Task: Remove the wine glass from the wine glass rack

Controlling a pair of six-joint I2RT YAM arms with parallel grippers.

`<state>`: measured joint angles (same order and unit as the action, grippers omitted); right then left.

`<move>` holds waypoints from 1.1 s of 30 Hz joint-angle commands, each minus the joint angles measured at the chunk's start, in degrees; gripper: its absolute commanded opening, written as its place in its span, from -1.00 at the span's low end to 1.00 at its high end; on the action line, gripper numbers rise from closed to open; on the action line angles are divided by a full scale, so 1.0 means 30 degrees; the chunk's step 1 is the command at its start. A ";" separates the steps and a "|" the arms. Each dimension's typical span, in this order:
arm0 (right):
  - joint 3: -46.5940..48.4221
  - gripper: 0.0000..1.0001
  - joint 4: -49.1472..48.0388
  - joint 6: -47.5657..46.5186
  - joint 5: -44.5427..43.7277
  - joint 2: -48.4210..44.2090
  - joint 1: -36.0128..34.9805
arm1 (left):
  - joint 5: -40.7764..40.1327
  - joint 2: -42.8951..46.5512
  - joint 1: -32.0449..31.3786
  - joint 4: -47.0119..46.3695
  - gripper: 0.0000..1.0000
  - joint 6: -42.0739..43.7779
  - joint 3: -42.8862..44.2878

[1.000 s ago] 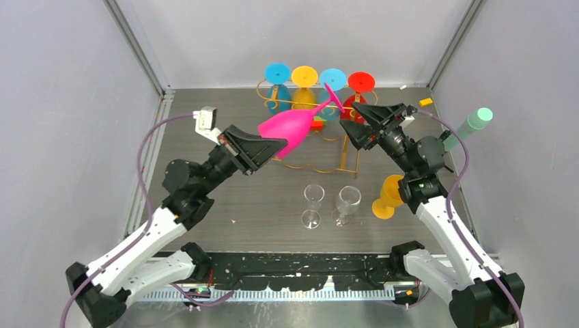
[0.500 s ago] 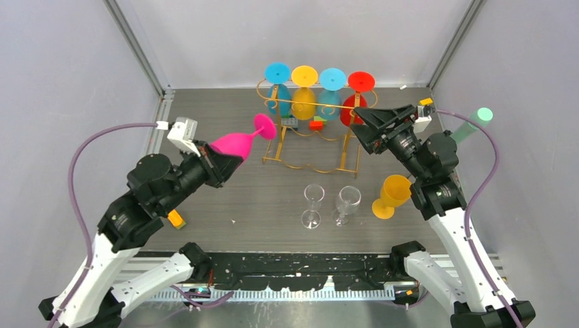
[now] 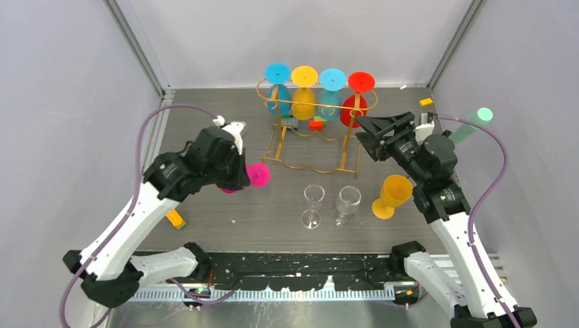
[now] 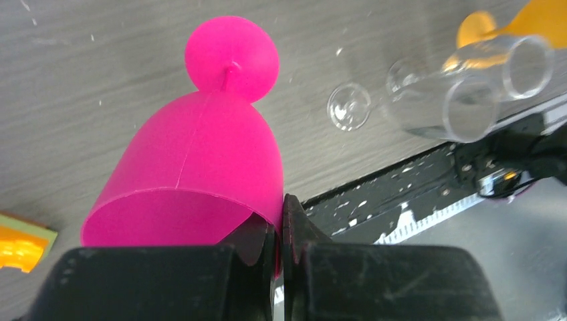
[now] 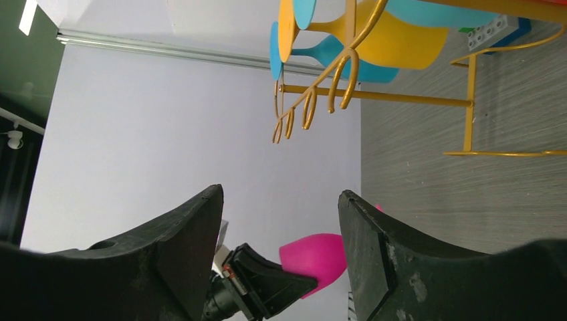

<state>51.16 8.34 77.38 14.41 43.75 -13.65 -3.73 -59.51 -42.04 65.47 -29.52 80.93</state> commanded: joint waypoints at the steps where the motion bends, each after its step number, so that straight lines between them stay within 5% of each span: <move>1: 0.0390 0.36 0.0222 -0.0666 -0.0530 -0.0327 -0.0051 | 0.0455 -0.1022 -0.0218 0.1495 -1.00 0.0250 -0.0198; 16: 0.1301 0.35 0.2624 -0.1860 -0.1222 -0.1251 -0.0048 | -0.0436 -0.7389 -0.4617 0.1498 -1.00 0.0169 0.0154; 25: 0.1288 0.35 0.2901 -0.1976 -0.1377 -0.1624 -0.0050 | 0.0684 -0.8785 -0.5197 0.0842 -1.00 0.0566 0.0264; 33: 0.1295 0.35 0.3016 -0.1955 -0.1403 -0.1733 -0.0050 | 0.1154 -0.9218 -0.5238 0.0558 -0.74 0.0879 0.0301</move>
<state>52.93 18.55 72.47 11.22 39.35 -13.65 -1.41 -86.76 -57.39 68.34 -28.29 79.59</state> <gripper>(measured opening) 0.676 0.106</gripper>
